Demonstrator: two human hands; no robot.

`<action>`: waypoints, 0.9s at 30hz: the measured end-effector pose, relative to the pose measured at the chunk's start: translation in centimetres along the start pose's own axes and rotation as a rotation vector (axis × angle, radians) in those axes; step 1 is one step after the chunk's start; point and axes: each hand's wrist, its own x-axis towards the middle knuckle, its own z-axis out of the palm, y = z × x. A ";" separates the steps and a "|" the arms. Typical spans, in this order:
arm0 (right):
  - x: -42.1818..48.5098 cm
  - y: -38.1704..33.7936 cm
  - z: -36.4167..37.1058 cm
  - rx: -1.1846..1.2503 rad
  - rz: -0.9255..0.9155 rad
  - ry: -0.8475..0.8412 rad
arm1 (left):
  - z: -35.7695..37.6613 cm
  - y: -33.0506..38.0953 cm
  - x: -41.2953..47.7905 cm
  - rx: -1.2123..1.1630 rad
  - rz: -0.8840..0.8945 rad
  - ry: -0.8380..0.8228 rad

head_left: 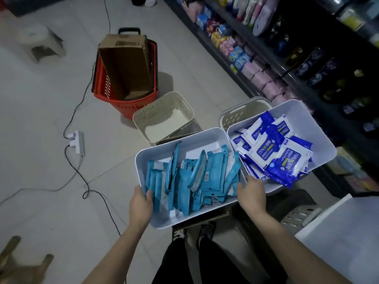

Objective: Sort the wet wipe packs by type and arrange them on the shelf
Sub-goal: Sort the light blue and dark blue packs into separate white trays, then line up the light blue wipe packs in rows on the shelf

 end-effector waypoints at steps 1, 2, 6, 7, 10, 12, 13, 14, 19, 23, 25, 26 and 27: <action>0.1 0.1 0.0 0.014 -0.009 0.011 | 0.0 0.0 0.2 0.008 0.015 0.028; 0.0 0.3 0.0 0.022 -0.018 0.015 | -0.1 -0.2 0.5 0.015 0.028 0.051; -0.9 1.2 0.9 -0.041 -0.042 0.001 | -0.9 -0.9 1.5 0.025 0.061 0.094; -1.2 1.5 1.3 -0.061 -0.041 -0.006 | -1.0 -1.2 1.7 0.021 0.065 0.099; -1.6 1.7 2.2 -0.007 -0.013 -0.054 | -1.1 -1.4 2.0 -0.017 0.058 0.097; -1.3 1.7 2.7 0.114 0.041 -0.105 | -1.0 -1.3 2.1 -0.036 0.045 0.076; -1.1 1.7 2.9 0.161 0.068 -0.121 | -0.8 -1.3 2.1 -0.035 0.038 0.065; -0.8 1.7 3.1 0.193 0.088 -0.130 | -0.8 -1.3 2.3 -0.029 0.030 0.057; 0.0 1.7 3.4 0.284 0.110 -0.149 | -1.2 -1.1 2.4 0.003 0.070 0.057; -1.0 1.7 3.0 0.291 0.058 -0.113 | -2.2 -0.9 2.2 0.029 0.134 0.083; -1.9 1.4 2.3 0.295 0.039 -0.078 | -3.1 -0.3 2.0 0.037 0.175 0.103; -2.4 1.2 1.8 0.297 0.021 -0.049 | -3.7 0.3 2.0 0.041 0.201 0.111; -2.7 0.8 1.2 0.305 -0.007 -0.013 | -4.4 1.0 2.0 0.048 0.224 0.114</action>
